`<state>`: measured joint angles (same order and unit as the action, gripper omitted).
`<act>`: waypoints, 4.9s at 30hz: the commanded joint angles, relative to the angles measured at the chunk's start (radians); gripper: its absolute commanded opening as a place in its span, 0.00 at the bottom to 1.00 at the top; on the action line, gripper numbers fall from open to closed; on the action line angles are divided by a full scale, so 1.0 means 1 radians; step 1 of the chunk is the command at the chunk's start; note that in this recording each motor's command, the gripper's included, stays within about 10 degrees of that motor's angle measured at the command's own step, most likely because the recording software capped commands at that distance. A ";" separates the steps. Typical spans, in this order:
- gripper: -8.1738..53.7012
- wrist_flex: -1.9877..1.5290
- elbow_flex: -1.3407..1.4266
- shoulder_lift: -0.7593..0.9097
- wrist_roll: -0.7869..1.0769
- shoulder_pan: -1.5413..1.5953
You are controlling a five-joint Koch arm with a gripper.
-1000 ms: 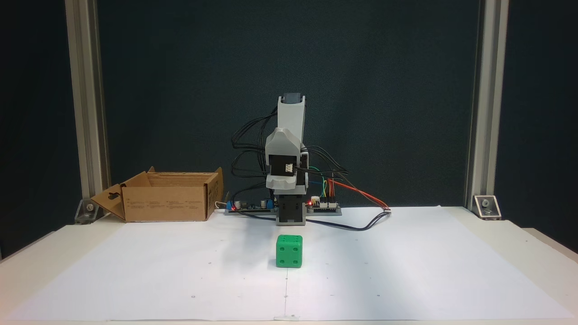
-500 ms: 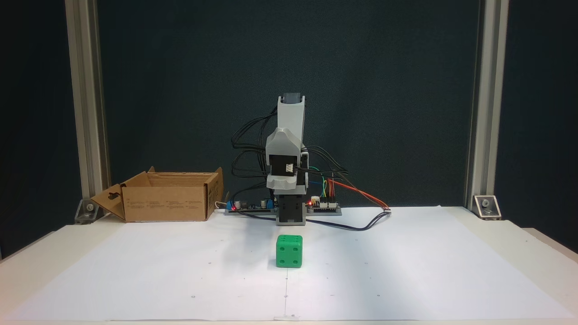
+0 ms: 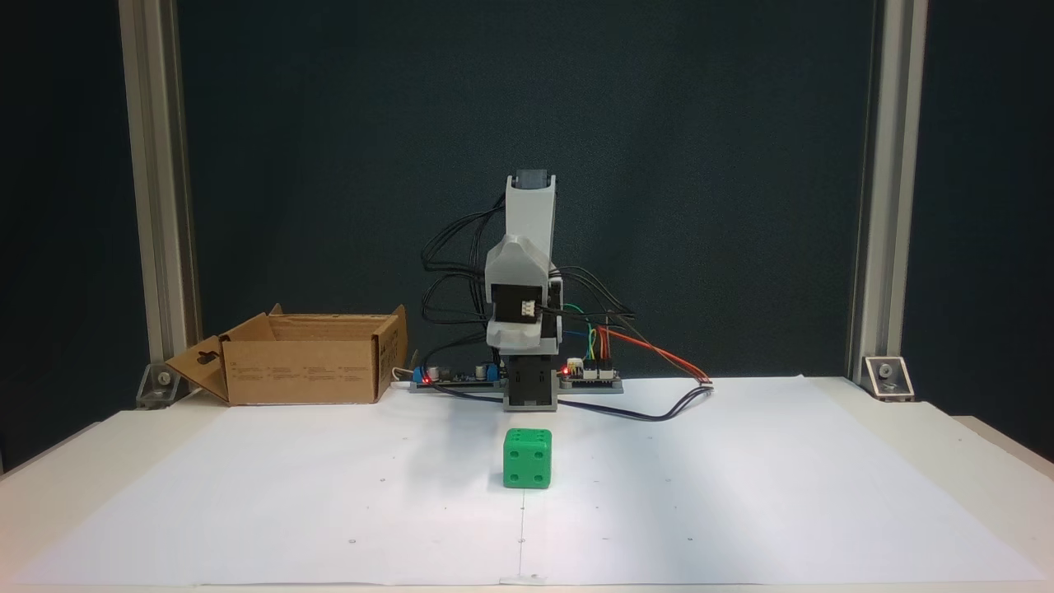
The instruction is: Grasp a green dice and put it in the bin.
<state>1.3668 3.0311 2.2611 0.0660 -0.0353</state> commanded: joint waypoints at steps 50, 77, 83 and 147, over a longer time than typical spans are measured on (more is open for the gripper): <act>0.84 -2.464 -1.442 -0.397 -0.232 -0.006; 0.85 -2.304 -1.382 -0.663 -0.230 0.081; 0.85 -2.276 -1.356 -0.664 -0.230 0.104; 0.66 -1.902 -1.134 -0.853 -0.230 0.067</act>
<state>-0.5400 1.9144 1.4036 -0.1304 0.0245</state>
